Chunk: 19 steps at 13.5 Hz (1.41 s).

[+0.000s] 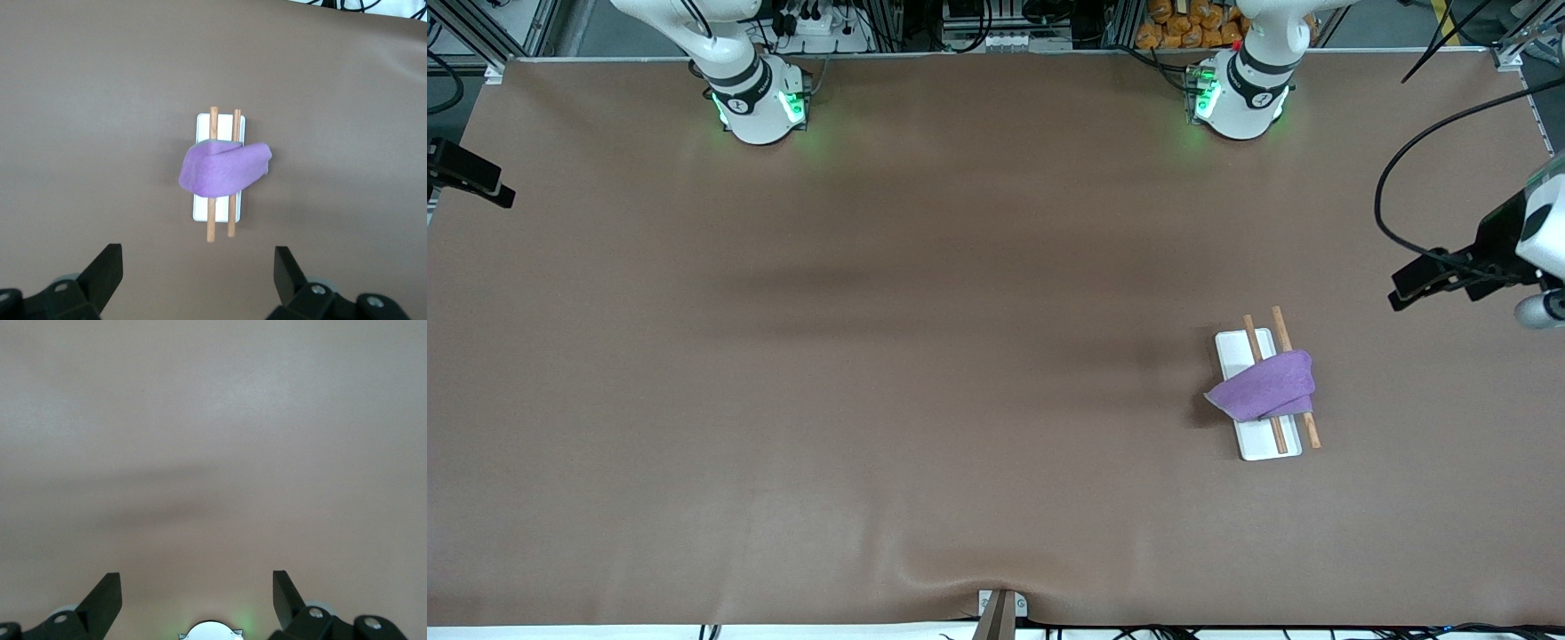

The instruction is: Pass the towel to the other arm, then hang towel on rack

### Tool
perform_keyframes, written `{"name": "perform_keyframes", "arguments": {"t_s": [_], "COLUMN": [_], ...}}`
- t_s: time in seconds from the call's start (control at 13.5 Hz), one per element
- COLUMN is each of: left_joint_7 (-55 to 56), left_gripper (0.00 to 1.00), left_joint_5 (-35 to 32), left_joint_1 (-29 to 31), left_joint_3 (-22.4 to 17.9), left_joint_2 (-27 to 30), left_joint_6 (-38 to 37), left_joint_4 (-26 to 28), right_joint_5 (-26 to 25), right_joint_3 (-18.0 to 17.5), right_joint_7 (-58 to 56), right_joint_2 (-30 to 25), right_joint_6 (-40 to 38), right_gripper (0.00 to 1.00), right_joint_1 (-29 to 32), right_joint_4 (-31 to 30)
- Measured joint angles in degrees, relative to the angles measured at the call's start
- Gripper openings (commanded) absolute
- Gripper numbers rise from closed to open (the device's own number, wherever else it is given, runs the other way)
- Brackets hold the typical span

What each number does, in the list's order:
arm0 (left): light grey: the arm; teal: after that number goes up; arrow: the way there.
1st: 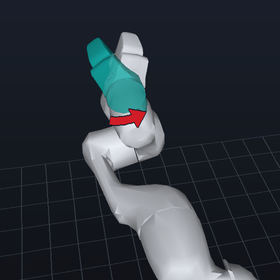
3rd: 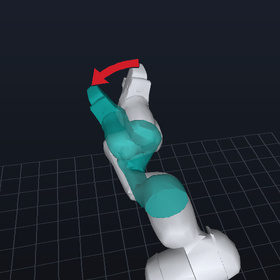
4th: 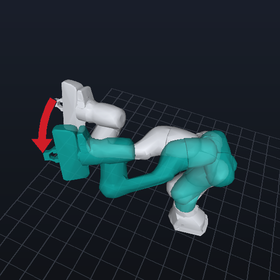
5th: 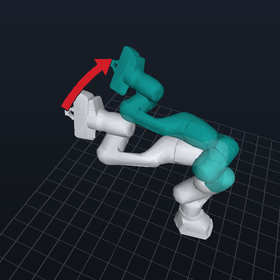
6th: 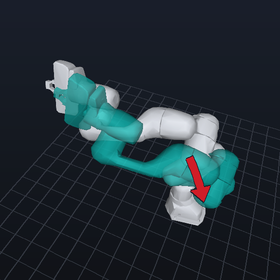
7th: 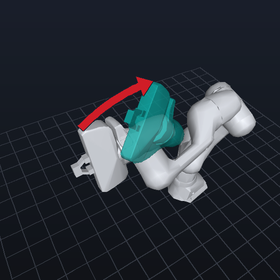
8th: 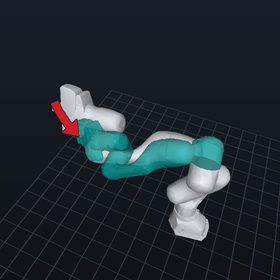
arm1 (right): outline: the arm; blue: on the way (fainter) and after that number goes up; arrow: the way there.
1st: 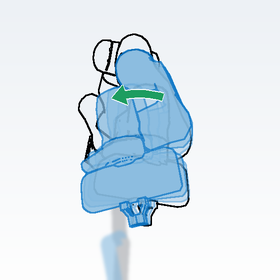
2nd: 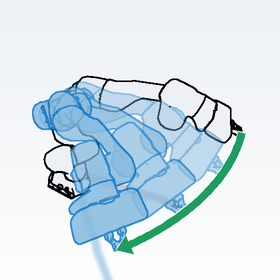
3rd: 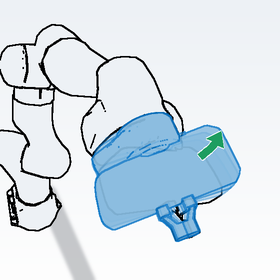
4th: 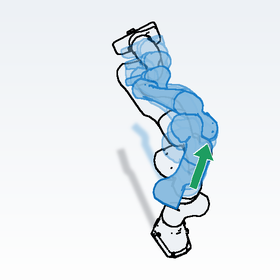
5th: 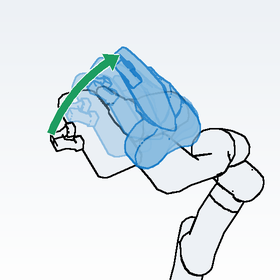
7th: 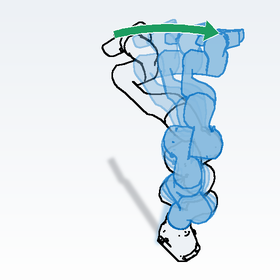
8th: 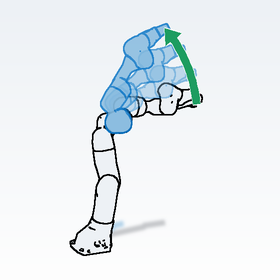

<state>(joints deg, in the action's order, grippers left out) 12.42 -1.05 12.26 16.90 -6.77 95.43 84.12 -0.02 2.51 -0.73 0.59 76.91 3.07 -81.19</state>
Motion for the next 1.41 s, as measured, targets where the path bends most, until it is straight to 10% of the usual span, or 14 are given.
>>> {"name": "perform_keyframes", "arguments": {"t_s": [0.59,1.41], "left_joint_7": [-4.3,-4.7], "left_gripper": [1.00,1.00], "left_joint_5": [0.0,0.0], "left_joint_1": [-9.4,-9.8], "left_joint_3": [-10.1,-10.6], "left_joint_2": [4.6,11.9], "left_joint_6": [-8.1,-9.6], "left_joint_4": [-1.8,4.5], "right_joint_5": [0.0,0.0], "right_joint_3": [0.0,0.0], "right_joint_7": [0.0,0.0], "right_joint_2": [0.0,0.0], "right_joint_6": [0.0,0.0], "right_gripper": [1.00,1.00], "right_joint_1": [0.0,0.0], "right_joint_4": [0.0,0.0]}}
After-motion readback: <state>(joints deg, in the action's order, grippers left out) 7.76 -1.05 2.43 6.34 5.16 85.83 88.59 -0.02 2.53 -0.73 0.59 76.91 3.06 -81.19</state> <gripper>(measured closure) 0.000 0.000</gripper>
